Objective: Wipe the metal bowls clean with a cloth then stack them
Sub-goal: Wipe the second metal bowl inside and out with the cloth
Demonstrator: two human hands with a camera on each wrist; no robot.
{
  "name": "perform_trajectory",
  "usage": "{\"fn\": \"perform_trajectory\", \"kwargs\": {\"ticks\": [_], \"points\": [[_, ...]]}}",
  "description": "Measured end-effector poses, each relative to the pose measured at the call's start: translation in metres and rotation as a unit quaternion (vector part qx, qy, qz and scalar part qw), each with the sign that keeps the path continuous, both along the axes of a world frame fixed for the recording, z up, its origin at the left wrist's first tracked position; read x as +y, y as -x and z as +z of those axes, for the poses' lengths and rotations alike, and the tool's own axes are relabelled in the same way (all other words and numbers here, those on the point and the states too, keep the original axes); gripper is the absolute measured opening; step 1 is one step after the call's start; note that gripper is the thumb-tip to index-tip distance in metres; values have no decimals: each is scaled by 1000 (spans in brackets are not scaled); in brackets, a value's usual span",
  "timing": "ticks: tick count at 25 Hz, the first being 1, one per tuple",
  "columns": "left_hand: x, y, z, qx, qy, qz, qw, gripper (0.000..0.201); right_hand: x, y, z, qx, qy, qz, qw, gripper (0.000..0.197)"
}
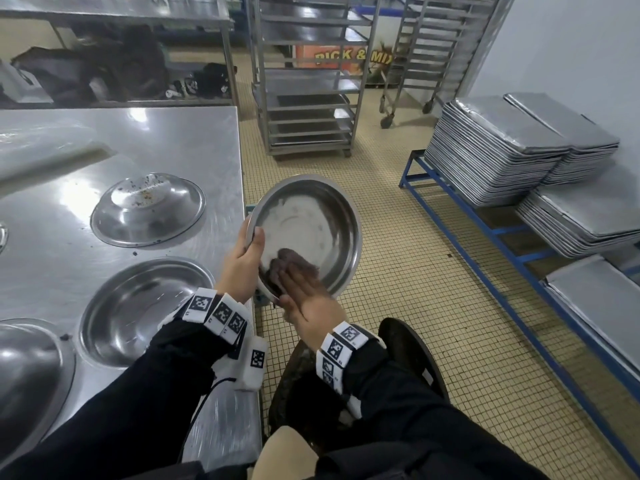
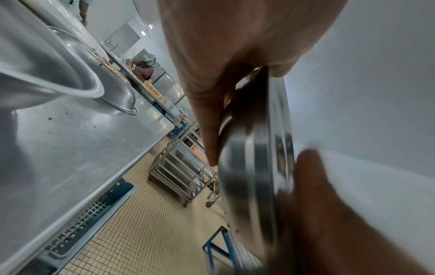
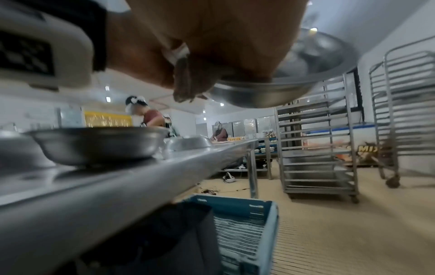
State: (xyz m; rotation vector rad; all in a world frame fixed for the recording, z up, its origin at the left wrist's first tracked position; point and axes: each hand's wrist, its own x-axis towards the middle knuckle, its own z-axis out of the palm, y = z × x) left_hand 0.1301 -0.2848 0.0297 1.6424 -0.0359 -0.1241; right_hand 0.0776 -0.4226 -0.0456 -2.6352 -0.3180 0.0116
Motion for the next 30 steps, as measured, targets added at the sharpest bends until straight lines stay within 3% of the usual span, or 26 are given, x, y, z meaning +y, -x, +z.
{"fn": "perform_trajectory", "kwargs": {"ticks": [2, 3, 7, 9, 12, 14, 16, 19, 23, 25, 30], "points": [[-1, -3, 6, -5, -11, -1, 1000, 43, -16, -5, 2, -4, 103, -48, 994, 72], [-1, -5, 6, -8, -23, -1, 1000, 44, -19, -7, 6, 7, 109, -59, 992, 66], [-4, -7, 5, -34, -44, 8, 998, 48, 4, -6, 14, 1, -75, -14, 997, 52], [-6, -6, 8, -44, -40, 17, 998, 47, 9, -3, 11, -29, -96, -30, 994, 57], [-7, -5, 15, -59, -39, 6, 997, 43, -12, -2, 7, -29, 44, -59, 997, 71], [-5, -5, 12, -55, -35, -8, 998, 38, -32, -7, 7, -2, 142, -95, 985, 66], [-5, -2, 7, -41, -37, -13, 998, 34, -50, -17, 6, 18, 164, -142, 976, 60], [-4, 1, 2, -24, -47, -15, 998, 35, -67, -31, 10, -60, 111, -184, 975, 65], [4, -2, -2, 35, 0, -31, 999, 32, -76, -37, 32, -143, -54, -219, 964, 66], [10, -4, -5, 59, 13, -53, 997, 35, -83, -38, 47, -137, -141, -261, 945, 51], [24, -7, -8, 78, 35, -75, 994, 35, -87, -27, 50, -68, -216, -284, 932, 20]]}}
